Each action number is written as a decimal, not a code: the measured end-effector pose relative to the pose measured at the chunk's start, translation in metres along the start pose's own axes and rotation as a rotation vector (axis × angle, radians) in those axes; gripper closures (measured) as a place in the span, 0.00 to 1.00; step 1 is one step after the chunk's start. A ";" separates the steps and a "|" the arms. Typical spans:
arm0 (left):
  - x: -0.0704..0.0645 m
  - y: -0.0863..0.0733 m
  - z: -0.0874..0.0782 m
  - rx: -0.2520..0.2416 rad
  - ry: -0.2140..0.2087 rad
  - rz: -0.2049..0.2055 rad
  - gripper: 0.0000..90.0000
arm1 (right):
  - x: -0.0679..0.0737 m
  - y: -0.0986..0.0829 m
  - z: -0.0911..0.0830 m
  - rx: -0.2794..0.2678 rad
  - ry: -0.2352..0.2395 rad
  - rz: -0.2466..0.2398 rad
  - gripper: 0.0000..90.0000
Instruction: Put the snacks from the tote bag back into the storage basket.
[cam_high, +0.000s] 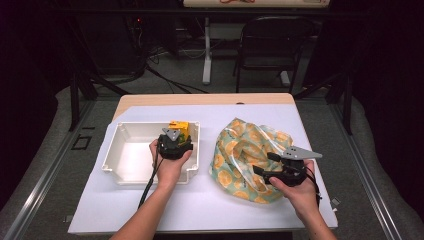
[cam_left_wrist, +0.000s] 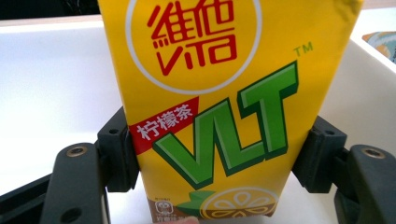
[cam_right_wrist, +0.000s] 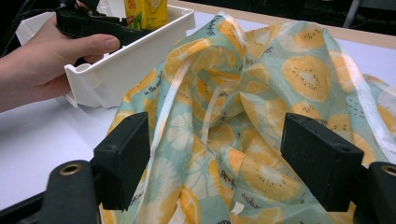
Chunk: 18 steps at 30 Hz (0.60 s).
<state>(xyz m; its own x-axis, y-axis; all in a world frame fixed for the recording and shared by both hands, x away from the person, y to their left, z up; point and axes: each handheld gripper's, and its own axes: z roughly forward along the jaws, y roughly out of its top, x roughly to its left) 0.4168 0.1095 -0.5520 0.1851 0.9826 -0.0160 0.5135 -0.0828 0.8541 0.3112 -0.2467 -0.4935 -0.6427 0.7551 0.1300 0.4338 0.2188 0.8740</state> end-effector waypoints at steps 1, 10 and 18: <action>0.000 0.001 -0.001 0.007 -0.002 -0.002 0.34 | 0.000 0.000 0.000 0.000 0.000 0.000 0.26; 0.002 0.003 -0.013 0.051 -0.022 0.067 0.28 | 0.000 0.000 -0.001 -0.001 0.002 0.000 0.27; 0.027 0.003 -0.052 0.014 -0.152 0.068 0.19 | -0.001 0.000 -0.002 -0.010 0.005 0.005 0.26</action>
<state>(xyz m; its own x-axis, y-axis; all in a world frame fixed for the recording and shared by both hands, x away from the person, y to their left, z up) 0.3802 0.1444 -0.5228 0.3440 0.9382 -0.0375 0.5067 -0.1519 0.8486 0.3101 -0.2486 -0.4925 -0.6431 0.7534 0.1368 0.4312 0.2086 0.8778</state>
